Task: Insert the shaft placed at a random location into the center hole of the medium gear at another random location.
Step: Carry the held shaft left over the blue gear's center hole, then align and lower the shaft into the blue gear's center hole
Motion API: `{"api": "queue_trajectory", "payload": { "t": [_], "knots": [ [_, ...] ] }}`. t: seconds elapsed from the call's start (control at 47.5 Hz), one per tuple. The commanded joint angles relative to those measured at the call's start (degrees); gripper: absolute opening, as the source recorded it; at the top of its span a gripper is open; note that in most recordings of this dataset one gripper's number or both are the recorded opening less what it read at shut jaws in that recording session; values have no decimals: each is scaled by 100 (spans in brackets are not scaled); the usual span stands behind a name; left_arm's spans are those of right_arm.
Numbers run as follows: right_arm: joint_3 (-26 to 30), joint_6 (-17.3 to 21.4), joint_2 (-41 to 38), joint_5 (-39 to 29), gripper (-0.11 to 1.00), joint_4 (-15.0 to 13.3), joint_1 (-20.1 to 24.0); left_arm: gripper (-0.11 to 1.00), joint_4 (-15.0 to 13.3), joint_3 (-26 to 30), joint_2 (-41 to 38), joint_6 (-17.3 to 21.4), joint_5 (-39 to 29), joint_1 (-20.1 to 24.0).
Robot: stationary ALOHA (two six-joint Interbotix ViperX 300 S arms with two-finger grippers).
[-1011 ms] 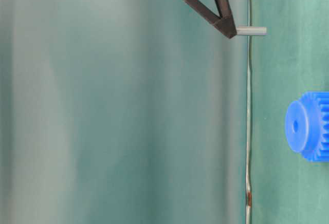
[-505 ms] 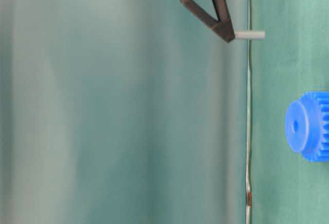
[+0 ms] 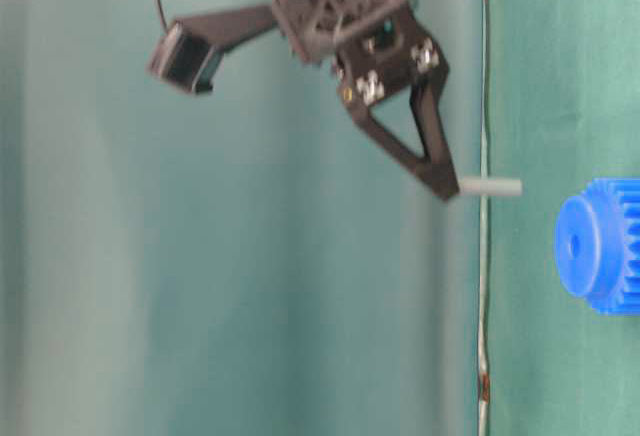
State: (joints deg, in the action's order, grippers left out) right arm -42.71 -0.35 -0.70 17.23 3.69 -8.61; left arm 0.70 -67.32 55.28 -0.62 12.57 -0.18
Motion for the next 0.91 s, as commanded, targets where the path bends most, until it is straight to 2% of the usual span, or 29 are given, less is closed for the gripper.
{"api": "queue_trajectory", "payload": {
  "t": [0.0,0.274,0.884],
  "knots": [
    [360,-44,-79,-9,14,18,70,0,18,123,-18,-9,18,0],
    [712,-35,-439,-35,14,26,123,0,9,123,-18,-18,18,0],
    [703,35,-589,9,14,88,132,0,18,123,-18,-18,18,0]
  ]
}}
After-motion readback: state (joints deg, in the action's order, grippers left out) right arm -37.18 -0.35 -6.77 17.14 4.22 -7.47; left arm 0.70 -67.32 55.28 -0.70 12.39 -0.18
